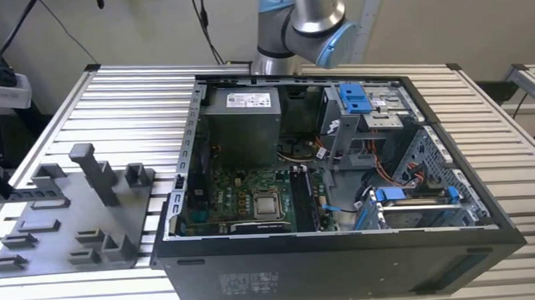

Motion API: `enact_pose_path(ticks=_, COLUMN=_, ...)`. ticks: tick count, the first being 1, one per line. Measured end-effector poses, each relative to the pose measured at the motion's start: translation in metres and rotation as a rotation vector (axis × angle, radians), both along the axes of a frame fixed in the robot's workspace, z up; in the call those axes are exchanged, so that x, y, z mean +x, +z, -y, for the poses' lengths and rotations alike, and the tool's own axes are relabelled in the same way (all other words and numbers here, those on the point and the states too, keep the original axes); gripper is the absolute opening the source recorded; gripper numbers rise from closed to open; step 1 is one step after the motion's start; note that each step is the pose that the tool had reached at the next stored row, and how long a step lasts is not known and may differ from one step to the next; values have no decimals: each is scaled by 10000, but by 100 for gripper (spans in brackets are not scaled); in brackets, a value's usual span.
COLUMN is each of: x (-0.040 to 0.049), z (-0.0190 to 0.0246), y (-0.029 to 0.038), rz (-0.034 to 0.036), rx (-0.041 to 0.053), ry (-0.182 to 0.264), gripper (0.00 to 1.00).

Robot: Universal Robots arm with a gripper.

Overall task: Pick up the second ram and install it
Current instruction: 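Pick up the second ram and move it above second insertion slot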

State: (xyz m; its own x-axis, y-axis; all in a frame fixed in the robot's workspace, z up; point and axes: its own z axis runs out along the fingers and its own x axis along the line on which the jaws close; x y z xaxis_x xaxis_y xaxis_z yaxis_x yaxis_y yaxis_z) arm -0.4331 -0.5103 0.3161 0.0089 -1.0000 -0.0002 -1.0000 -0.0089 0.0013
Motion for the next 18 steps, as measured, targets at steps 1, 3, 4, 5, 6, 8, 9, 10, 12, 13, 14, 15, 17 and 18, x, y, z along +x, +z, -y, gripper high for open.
enact_pose_path(ticks=1, x=0, z=0, y=20, rz=-1, rx=0, ry=0, gripper=14)
enact_pose_path(ticks=3, x=1, z=1, y=59, rz=0, rx=1, ry=2, gripper=14)
enact_pose_path(ticks=4, x=1, z=1, y=78, rz=0, rx=1, ry=2, gripper=14)
enact_pose_path(ticks=5, x=1, z=1, y=97, rz=0, rx=2, ry=1, gripper=14)
enact_pose_path(ticks=6, x=1, z=1, y=115, rz=0, rx=2, ry=1, gripper=14)
enact_pose_path(ticks=8, x=0, z=0, y=149, rz=-1, rx=3, ry=-1, gripper=14)
enact_pose_path(ticks=9, x=0, z=0, y=165, rz=-1, rx=3, ry=-1, gripper=14)
enact_pose_path(ticks=10, x=0, z=0, y=183, rz=-1, rx=4, ry=-1, gripper=14)
enact_pose_path(ticks=12, x=0, z=0, y=217, rz=0, rx=5, ry=-2, gripper=14)
enact_pose_path(ticks=13, x=0, z=0, y=234, rz=0, rx=6, ry=-3, gripper=14)
enact_pose_path(ticks=14, x=0, z=0, y=253, rz=0, rx=7, ry=-3, gripper=14)
enact_pose_path(ticks=15, x=0, z=0, y=272, rz=0, rx=6, ry=-3, gripper=14)
enact_pose_path(ticks=17, x=0, z=0, y=312, rz=0, rx=7, ry=-3, gripper=14)
enact_pose_path(ticks=18, x=0, z=0, y=332, rz=1, rx=8, ry=-4, gripper=14)
